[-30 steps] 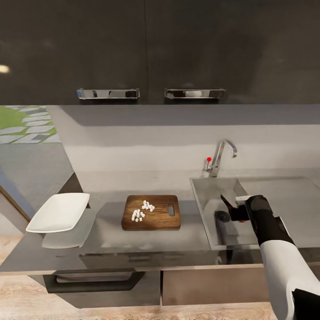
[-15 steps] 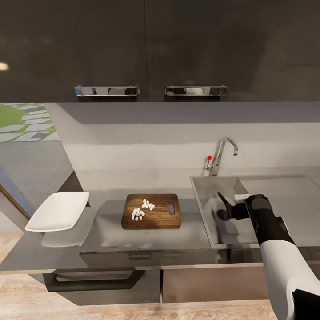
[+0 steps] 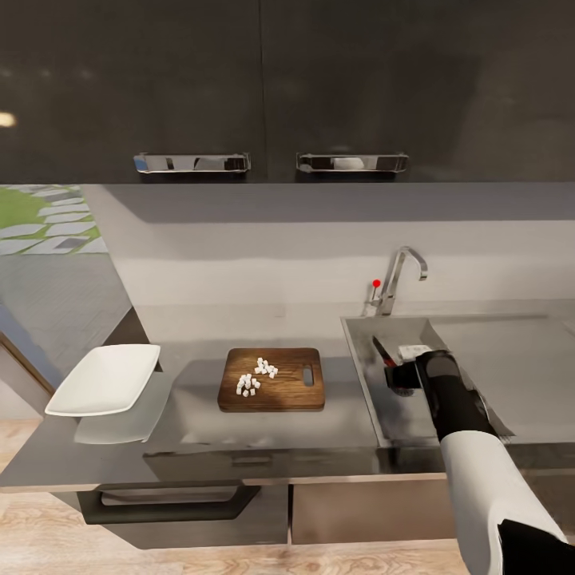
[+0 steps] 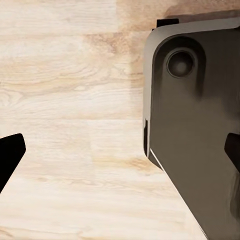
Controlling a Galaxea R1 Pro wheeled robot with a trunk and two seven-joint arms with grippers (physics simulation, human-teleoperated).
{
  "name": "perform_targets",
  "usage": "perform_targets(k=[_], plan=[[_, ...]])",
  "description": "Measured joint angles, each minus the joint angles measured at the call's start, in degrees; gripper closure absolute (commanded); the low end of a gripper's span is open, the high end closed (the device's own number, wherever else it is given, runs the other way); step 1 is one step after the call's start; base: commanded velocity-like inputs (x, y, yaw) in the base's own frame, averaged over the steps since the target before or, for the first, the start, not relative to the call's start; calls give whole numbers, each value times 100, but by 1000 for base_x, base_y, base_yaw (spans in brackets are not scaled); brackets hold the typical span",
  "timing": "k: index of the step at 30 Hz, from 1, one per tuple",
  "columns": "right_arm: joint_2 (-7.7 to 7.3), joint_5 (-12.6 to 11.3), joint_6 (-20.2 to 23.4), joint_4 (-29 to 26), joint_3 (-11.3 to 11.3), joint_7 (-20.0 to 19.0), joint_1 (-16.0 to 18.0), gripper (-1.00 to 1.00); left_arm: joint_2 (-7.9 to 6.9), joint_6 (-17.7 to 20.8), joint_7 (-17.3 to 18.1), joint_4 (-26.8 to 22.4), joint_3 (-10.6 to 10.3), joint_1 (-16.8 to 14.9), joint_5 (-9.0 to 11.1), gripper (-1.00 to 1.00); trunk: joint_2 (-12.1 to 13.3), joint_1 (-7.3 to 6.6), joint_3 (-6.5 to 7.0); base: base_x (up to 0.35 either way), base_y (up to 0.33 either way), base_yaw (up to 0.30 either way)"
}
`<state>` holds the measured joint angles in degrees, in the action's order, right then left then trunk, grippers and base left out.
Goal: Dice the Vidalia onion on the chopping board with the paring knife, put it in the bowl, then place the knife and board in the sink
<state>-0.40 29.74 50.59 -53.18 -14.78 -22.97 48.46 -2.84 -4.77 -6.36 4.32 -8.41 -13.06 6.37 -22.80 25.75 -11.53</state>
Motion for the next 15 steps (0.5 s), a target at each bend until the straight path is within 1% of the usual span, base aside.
perform_targets(k=[1,2,5,6,10,12,15], plan=[[89,2,-16,10,14,1,-1,100,1,1,-9,1,1,-2,4,-100,0,0,0,0,0,0],[129,16,-27,29,21,3,-1,100,-3,1,-14,-1,2,1,5,-100,0,0,0,0,0,0],[190,27,-36,108,27,11,-1,100,-7,2,-27,-5,10,1,7,-100,1,0,-9,0,0,0],[190,31,-37,136,22,12,-1,100,-8,2,-29,-6,34,2,7,-100,1,0,-16,0,0,0],[151,38,-43,309,-15,13,-1,100,0,3,-32,-9,277,2,8,-100,1,0,-50,0,0,0],[143,41,-46,340,-21,17,-1,100,1,3,-32,-9,340,2,8,-100,1,0,-68,0,0,0],[139,44,-51,355,-20,65,-1,100,1,3,-32,-9,365,3,8,-100,0,0,-95,0,0,0]])
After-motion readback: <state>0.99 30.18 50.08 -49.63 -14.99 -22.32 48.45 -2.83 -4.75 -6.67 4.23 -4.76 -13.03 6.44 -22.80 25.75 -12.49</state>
